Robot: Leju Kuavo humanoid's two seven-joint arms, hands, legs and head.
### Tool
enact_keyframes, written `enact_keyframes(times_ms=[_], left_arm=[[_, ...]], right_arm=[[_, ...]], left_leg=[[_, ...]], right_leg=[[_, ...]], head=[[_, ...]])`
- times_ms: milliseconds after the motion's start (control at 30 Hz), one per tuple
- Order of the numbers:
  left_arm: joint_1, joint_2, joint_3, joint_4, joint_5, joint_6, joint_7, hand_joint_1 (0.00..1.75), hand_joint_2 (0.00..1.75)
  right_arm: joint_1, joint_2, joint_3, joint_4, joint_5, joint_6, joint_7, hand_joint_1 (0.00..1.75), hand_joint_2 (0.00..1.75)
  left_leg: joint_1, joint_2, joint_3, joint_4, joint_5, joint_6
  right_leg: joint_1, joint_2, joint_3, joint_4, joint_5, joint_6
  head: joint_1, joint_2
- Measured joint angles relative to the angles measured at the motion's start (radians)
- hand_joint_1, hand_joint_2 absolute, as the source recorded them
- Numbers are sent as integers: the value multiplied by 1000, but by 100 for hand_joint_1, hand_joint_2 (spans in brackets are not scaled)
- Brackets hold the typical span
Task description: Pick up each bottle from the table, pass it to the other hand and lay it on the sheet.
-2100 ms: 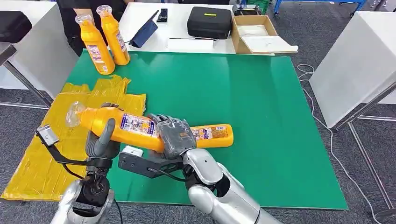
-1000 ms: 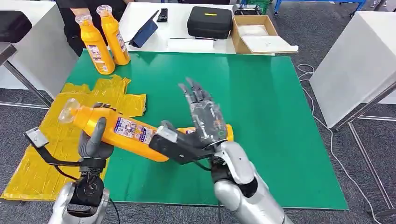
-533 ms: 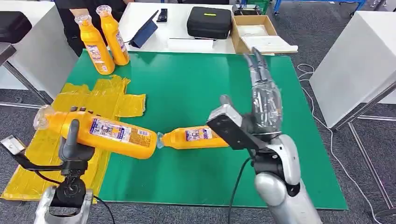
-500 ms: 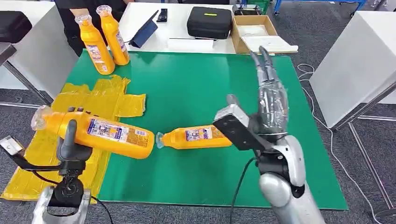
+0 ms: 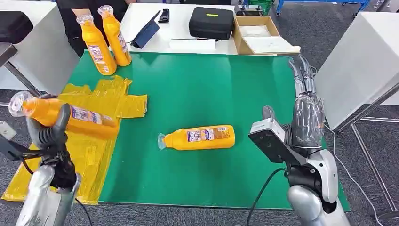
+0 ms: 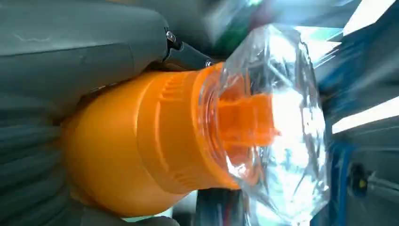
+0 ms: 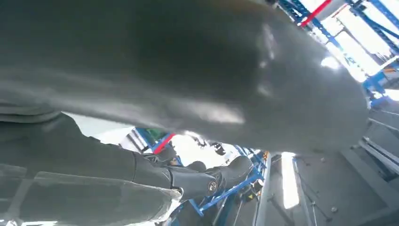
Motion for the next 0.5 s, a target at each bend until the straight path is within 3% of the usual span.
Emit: enact_keyframes(times_ms=[167, 300, 500], left_arm=[[-89, 44, -65, 102, -489, 265, -103, 175, 175], [-97, 26, -31, 127, -1089, 304, -199, 175, 175], [-87, 13, 30, 165, -1356, 305, -214, 175, 175]], right_arm=[[14, -32, 2, 0, -21, -3, -7, 0, 0], [18, -43, 9, 0, -44, 3, -11, 0, 0], [17, -50, 19, 1, -57, 26, -11, 0, 0]], left_leg=[[0, 0, 0, 0, 0, 0], [-1, 1, 0, 0, 0, 0], [-1, 1, 0, 0, 0, 0]], right_leg=[[1, 0, 0, 0, 0, 0], [0, 0, 0, 0, 0, 0], [0, 0, 0, 0, 0, 0]], head=[[0, 0], [0, 0], [0, 0]])
